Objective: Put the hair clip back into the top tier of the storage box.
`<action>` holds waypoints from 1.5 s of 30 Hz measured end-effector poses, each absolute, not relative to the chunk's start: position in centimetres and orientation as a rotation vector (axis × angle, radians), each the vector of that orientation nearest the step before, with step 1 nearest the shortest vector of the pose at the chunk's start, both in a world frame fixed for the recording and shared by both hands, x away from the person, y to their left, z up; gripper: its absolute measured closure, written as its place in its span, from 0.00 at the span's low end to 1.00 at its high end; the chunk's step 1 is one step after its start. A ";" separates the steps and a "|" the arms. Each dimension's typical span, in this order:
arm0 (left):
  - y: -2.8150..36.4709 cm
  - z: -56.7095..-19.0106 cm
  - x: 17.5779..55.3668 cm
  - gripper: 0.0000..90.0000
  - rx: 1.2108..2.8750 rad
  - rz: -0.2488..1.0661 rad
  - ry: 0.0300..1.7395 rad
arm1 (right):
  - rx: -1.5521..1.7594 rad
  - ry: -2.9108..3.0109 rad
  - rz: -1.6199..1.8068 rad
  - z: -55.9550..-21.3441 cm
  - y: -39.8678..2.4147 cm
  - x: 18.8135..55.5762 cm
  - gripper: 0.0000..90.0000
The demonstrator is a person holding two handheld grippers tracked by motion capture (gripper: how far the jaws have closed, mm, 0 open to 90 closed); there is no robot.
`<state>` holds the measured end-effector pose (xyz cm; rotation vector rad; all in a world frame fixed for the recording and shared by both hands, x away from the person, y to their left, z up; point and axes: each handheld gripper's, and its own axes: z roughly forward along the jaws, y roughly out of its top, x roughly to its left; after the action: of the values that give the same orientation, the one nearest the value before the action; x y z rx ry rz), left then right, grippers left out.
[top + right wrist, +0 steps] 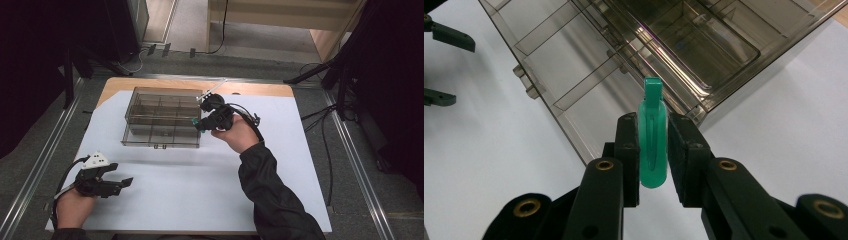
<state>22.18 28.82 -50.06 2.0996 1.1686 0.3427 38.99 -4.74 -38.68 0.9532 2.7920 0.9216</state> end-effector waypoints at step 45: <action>29.3 -50.1 22.2 0.25 2.126 0.355 1.170 | 0.882 2.847 0.852 -42.3 -0.6 38.6 0.85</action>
<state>22.22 29.28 -50.11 2.1262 1.1700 0.3551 38.63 -0.65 -42.27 0.8819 2.8473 0.8518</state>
